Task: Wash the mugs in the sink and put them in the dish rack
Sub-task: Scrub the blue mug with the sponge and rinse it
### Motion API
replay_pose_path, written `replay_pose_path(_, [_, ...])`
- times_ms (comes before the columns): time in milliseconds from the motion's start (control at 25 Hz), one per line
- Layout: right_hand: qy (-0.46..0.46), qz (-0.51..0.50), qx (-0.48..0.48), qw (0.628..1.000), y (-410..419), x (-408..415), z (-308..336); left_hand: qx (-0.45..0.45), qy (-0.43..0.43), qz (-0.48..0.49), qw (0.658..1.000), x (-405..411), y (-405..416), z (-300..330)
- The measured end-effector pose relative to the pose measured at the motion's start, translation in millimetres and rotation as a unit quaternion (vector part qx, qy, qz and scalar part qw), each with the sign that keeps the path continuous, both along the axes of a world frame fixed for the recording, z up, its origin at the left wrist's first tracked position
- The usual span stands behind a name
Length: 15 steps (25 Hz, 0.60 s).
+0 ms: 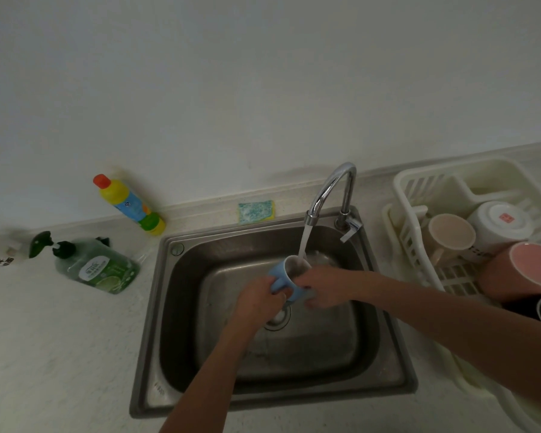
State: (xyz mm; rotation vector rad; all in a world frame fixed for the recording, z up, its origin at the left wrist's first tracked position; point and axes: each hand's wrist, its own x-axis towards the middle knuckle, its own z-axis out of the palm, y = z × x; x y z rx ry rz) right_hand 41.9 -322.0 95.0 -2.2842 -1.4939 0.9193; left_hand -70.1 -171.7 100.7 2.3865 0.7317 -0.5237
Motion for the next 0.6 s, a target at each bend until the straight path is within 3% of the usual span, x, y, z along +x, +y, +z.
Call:
replay_pose_path(160, [0.003,-0.042,0.013,0.999,3.0,4.5,-7.8,-0.017,-0.014,0.021,1.0,3.2,3.3,-2.8])
replay_pose_path(280, [0.015,-0.002,-0.025,1.0,3.4,5.5,-4.2,-0.004,-0.019,-0.011,1.0,-0.6,4.2,0.8])
replay_pose_path(440, [0.011,-0.017,0.0,1.0,6.3,13.0,-2.9,-0.013,-0.021,-0.009,1.0,2.2,5.9,-0.8])
replay_pose_path(600, [-0.001,0.015,-0.069,0.998,8.5,13.8,-8.6,-0.014,-0.028,-0.017,0.999,1.8,6.4,-3.5])
